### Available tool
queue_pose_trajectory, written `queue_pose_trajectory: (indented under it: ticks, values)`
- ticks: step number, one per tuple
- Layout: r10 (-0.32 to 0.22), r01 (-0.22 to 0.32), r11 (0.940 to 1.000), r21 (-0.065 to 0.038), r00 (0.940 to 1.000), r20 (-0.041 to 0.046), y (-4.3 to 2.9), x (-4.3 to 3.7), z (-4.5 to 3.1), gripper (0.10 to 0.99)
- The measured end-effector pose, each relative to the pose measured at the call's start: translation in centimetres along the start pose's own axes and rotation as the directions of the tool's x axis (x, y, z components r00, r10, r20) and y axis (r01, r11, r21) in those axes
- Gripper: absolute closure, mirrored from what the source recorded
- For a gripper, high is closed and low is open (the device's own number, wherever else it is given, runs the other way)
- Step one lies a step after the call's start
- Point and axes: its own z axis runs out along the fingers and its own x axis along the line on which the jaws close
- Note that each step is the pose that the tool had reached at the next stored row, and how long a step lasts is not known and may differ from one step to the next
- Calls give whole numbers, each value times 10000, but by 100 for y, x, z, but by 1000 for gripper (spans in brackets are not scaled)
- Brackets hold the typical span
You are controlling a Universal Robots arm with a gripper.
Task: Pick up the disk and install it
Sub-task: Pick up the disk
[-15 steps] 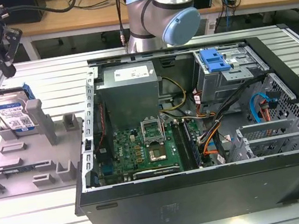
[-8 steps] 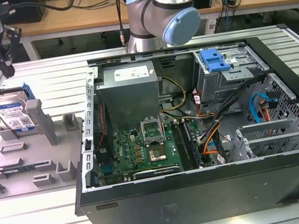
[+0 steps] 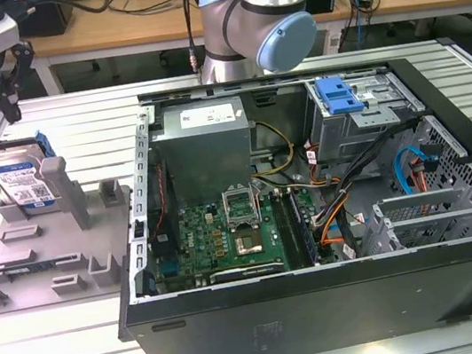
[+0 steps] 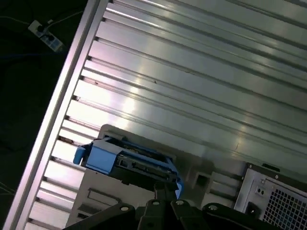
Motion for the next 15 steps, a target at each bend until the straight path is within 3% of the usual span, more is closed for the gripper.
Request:
queue_pose_trajectory:
  ticks: [5, 8, 12, 15]
  values:
    - [-1247, 1247, 9922, -14, 9922, -67, 0, 0, 1, 671]
    - [-1759, 1759, 9844, -23, 9844, -96, 0, 0, 1, 604]
    - [-3051, 3051, 9523, -35, 9522, -162, -1, 1, 0, 604]
    - [-3685, 3685, 9296, -48, 9294, -189, 0, 1, 1, 604]
